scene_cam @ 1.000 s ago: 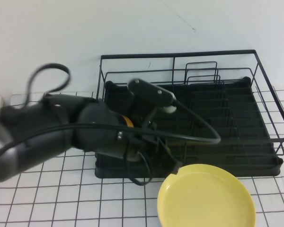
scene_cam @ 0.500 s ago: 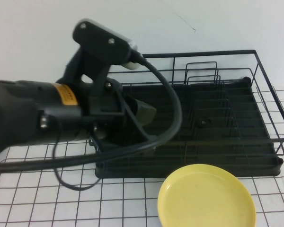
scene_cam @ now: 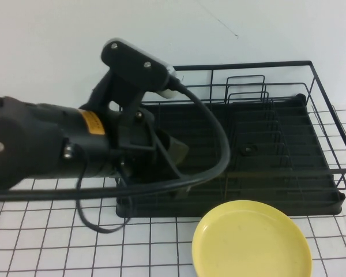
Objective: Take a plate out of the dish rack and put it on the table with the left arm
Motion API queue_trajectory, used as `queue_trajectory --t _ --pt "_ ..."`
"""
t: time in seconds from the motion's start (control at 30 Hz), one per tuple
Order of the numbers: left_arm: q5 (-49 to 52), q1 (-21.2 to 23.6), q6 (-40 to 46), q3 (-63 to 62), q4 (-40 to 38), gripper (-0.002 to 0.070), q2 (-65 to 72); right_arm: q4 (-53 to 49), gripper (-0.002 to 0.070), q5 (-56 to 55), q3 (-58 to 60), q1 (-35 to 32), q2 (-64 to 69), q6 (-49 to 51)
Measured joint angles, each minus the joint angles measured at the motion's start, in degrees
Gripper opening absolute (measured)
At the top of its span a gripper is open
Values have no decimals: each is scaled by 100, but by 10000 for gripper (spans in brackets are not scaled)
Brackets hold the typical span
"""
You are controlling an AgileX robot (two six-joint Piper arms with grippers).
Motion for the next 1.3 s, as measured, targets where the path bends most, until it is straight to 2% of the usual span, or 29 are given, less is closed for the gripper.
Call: queue_trajectory --t 0.23,0.43,0.6,0.8,0.97,1.1,1.17,1.3 --pt "494 539 119 0 163 -1 -929 0 -3 0 0 -10 0 0" --pt "454 1323 302 147 324 -1 -2357 0 -3 0 0 -10 0 0" --pt "-240 2062 617 1048 338 -2 -3753 0 -3 0 0 -10 0 0" --pt "-956 2716 865 2918 403 -2 -5093 0 -3 0 0 -10 0 0" --pt "-1649 2939 865 4814 237 -2 -5843 0 -3 0 0 -10 0 0" --pt "-2693 2992 865 6180 -454 -2 -6307 0 -3 0 0 -10 0 0" --pt "-2881 3019 875 6477 -799 -2 -6493 0 -3 0 0 -10 0 0" --pt "-2620 3100 1390 6511 -963 -2 -6839 0 -3 0 0 -10 0 0"
